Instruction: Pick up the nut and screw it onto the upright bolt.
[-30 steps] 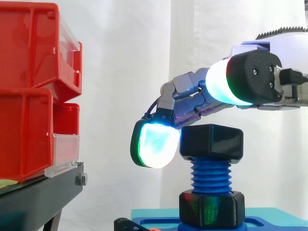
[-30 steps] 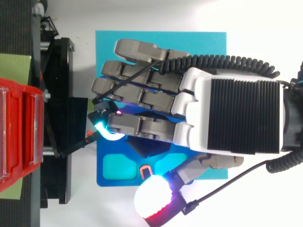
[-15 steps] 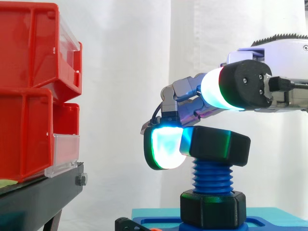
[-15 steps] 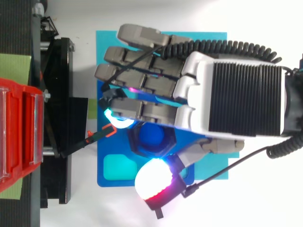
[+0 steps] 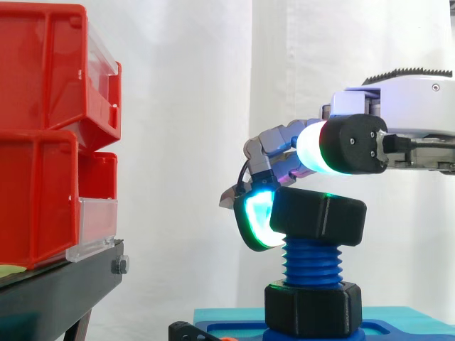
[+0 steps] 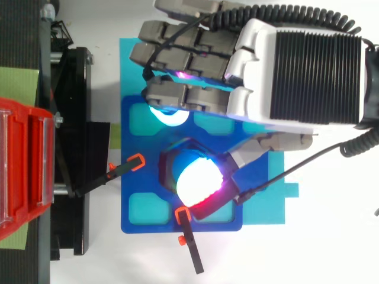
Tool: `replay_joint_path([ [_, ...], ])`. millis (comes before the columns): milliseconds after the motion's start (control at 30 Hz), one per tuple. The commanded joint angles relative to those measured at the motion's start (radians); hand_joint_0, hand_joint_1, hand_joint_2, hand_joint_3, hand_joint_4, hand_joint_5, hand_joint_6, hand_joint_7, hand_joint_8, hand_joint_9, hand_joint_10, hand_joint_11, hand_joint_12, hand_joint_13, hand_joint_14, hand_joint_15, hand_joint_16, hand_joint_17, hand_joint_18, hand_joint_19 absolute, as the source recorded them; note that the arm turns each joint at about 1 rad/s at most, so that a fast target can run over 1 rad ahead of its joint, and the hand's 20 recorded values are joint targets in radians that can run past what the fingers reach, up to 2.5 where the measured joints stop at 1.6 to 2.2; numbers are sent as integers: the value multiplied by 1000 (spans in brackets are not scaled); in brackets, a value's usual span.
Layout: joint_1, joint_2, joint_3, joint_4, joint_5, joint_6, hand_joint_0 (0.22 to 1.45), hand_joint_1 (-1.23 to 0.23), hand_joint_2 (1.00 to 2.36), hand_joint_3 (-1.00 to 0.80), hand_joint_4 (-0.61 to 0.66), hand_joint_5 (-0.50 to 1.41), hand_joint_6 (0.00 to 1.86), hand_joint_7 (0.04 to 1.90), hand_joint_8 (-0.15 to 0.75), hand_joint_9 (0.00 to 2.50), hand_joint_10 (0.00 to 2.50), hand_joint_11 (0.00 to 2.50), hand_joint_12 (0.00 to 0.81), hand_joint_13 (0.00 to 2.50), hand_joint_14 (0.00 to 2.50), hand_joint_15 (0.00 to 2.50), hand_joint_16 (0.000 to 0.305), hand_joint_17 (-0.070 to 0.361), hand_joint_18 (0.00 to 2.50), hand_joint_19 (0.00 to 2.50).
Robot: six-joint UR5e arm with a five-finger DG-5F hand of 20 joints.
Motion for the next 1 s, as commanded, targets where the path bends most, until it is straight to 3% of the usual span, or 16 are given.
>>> replay_joint_path([
  [0,-16,1,1,-1,-16,-3,493,-110,1000,-500,186,-54,503,1330,240,549,0,0,261,524,0,0,27,61,221,0],
  [133,-33,1,1,4,-42,-3,487,-102,1000,-500,259,-94,504,1032,228,532,0,0,265,517,0,0,29,65,217,0],
  [300,-40,1,38,4,-71,-5,477,-75,1000,-500,208,-121,503,808,210,491,0,0,271,476,0,0,32,72,194,0],
  [600,1,1,41,37,-65,-3,466,-30,1000,-500,199,-119,503,757,197,443,0,0,280,415,0,0,34,77,128,0],
  [700,24,1,41,42,-51,-2,466,-26,1000,-500,204,-115,503,777,198,440,0,0,282,411,0,0,34,77,124,0],
  [967,63,1,41,1,-28,7,470,-21,1000,-500,235,-103,503,867,207,451,0,0,284,407,0,0,34,77,124,0],
])
